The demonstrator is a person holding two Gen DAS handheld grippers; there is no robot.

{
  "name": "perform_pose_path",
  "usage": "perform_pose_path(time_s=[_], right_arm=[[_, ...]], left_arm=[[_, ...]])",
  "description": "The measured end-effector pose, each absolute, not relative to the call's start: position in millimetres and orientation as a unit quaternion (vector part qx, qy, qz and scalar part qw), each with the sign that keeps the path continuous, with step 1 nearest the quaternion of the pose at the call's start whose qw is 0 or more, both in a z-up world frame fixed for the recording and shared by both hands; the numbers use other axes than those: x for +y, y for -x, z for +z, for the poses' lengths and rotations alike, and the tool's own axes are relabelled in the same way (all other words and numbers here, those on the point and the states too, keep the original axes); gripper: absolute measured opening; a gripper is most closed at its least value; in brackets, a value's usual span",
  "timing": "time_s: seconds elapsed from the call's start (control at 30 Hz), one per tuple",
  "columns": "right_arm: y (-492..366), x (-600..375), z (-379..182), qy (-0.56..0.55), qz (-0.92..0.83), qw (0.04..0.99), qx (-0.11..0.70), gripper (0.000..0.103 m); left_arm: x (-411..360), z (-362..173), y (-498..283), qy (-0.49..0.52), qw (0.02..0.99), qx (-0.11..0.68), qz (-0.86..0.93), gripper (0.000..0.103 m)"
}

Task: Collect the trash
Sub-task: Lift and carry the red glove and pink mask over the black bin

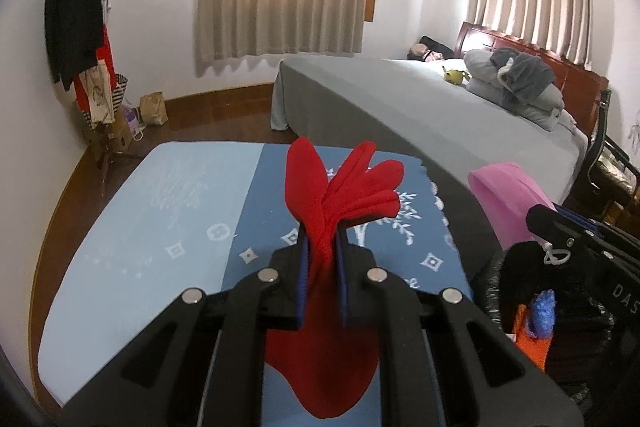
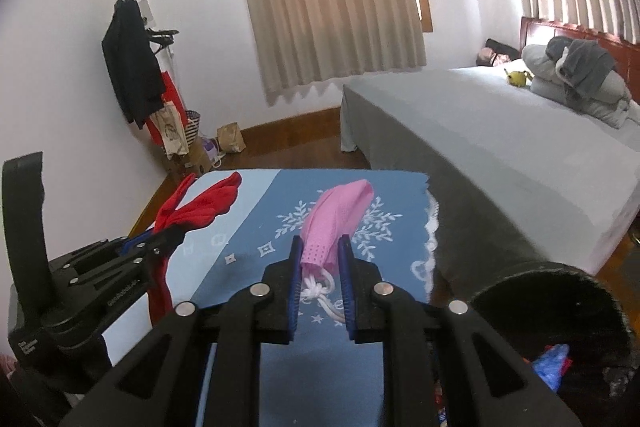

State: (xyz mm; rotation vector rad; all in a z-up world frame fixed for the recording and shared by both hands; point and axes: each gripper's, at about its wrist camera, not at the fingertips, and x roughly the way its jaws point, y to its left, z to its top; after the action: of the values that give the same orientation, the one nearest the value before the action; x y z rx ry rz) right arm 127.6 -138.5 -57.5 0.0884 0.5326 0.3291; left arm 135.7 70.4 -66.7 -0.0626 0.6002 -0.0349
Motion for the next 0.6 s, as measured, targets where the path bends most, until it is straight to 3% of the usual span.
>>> perform_pose_path(time_s=[0.6], right_arm=[[-66.5,-203.2,-27.6,-0.051,0.102,0.967,0.229,0.018]], left_arm=[[-10.2,-36.5,-91.2,0.011,0.960,0.265,-0.093,0.011]])
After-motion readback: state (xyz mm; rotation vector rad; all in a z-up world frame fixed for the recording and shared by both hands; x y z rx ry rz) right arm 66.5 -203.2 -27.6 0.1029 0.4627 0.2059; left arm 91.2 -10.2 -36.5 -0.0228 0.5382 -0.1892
